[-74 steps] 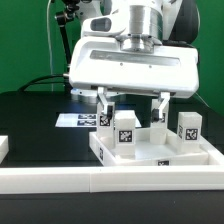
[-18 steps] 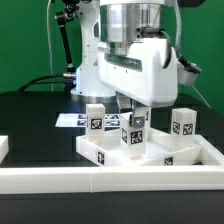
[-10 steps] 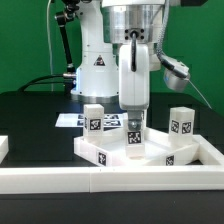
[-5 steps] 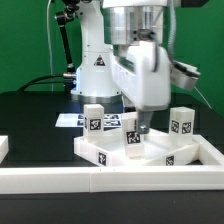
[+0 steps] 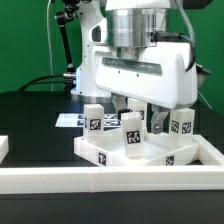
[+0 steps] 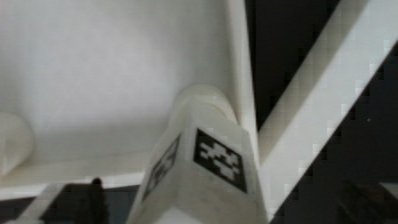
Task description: Assemble square table
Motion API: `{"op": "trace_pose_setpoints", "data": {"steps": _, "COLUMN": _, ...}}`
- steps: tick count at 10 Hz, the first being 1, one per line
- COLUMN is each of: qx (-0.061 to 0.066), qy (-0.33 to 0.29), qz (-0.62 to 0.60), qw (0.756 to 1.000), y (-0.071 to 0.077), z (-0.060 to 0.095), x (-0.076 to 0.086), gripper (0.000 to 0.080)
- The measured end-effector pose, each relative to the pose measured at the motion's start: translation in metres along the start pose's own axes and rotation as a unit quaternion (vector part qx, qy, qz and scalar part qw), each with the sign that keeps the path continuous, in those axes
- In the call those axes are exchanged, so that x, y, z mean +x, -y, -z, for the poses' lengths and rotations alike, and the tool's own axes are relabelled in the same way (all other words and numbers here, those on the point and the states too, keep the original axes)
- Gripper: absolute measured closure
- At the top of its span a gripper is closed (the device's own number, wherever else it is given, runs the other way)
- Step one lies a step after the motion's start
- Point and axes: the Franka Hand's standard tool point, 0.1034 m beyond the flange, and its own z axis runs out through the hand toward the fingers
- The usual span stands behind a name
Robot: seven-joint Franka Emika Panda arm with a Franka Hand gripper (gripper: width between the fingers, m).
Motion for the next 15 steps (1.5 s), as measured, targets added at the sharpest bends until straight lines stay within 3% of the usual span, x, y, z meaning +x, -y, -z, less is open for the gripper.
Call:
{"op": "trace_pose_setpoints", "data": {"steps": 4, "qx": 0.005, "qy": -0.008, "qz": 0.164, "qw": 0.986, "y": 0.0016, "z": -0.0022, "x": -0.0018, "gripper": 0.0151}}
{"op": "trace_pose_setpoints", "data": {"steps": 11, "qx": 0.002, "qy": -0.010, "qz": 0.388, "qw": 0.922, "y": -0.0015, "z": -0.0022, "x": 0.0033, "gripper": 0.0151}}
{"op": "trace_pose_setpoints", "data": {"steps": 13, "qx": 0.002, "qy": -0.011, "qz": 0.401, "qw": 0.916, "y": -0.0017, "z": -0.0015, "x": 0.0050, "gripper": 0.0151}}
{"op": "trace_pose_setpoints", "data": {"steps": 14, "qx": 0.002, "qy": -0.011, "qz": 0.400, "qw": 0.916, "y": -0.0017, "z": -0.0014, "x": 0.0053, "gripper": 0.0241}}
{"op": "trace_pose_setpoints", "data": {"steps": 15, "qx": 0.002, "qy": -0.011, "qz": 0.400, "qw": 0.916, "y": -0.0018, "z": -0.0016, "x": 0.0053, "gripper": 0.0424}}
